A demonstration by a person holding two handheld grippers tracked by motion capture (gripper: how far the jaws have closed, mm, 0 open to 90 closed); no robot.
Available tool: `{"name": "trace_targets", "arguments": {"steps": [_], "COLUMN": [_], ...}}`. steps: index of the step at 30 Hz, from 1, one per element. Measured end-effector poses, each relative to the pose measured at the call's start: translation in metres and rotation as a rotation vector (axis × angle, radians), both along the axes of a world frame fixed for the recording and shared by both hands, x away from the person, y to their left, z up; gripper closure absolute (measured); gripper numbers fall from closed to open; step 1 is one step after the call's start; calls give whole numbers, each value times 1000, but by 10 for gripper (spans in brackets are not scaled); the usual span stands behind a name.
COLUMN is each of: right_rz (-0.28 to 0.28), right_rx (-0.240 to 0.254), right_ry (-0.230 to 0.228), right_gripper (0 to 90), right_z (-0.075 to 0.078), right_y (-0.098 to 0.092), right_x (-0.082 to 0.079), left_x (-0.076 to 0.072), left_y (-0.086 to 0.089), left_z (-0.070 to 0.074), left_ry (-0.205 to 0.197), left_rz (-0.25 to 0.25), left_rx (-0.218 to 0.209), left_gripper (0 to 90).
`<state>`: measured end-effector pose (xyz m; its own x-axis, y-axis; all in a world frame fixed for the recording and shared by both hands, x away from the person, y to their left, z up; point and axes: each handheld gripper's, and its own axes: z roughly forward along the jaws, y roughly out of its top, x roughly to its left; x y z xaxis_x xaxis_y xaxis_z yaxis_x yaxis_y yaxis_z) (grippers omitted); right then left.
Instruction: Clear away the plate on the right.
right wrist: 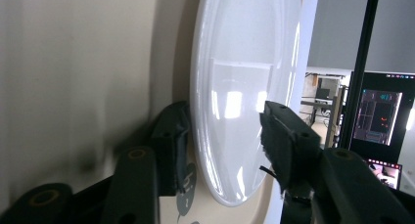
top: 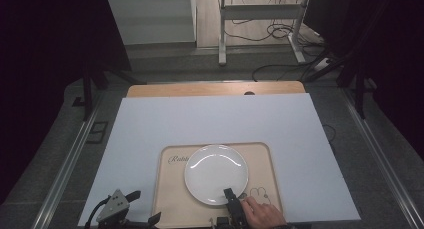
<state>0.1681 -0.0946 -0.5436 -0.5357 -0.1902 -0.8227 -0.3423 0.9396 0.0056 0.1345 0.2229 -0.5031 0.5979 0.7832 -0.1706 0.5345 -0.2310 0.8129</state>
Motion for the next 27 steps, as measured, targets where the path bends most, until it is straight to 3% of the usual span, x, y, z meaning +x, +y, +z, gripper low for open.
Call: {"name": "trace_targets", "arguments": {"steps": [21,27], "right_rz": [6,6], "right_rx": [10,32], "right_ry": [7,8], "right_gripper": [435,413], "right_z": [15,21], "right_y": [-7,-10], "right_x": [-5,-7], "left_x": [0,0], "left_y": [0,0], "left_z": [0,0], "left_ry": [-2,-3], "left_rz": [3,3], "left_rx": [-3,-2], "left_gripper": [41,41]}}
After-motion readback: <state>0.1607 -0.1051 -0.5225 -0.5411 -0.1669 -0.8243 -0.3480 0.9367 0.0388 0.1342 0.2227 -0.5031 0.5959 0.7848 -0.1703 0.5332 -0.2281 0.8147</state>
